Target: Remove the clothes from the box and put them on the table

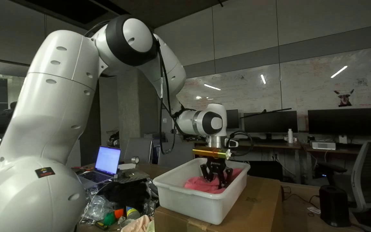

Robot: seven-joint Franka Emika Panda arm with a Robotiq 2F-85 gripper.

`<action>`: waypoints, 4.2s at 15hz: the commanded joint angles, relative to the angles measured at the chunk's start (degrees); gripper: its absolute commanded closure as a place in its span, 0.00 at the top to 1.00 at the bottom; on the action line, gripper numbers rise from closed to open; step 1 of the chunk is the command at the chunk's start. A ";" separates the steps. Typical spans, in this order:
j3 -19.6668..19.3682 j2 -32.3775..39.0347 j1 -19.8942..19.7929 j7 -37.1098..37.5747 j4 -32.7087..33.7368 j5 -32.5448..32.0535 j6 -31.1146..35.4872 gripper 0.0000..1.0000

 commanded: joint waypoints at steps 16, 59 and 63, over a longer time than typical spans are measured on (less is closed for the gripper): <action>1.87 -24.31 4.46 11.94 -6.31 -17.34 -9.71 0.10; 12.15 -35.58 14.37 6.75 -16.26 -22.90 -21.21 1.00; 7.91 -43.58 13.88 7.41 -24.33 -18.09 -12.52 1.00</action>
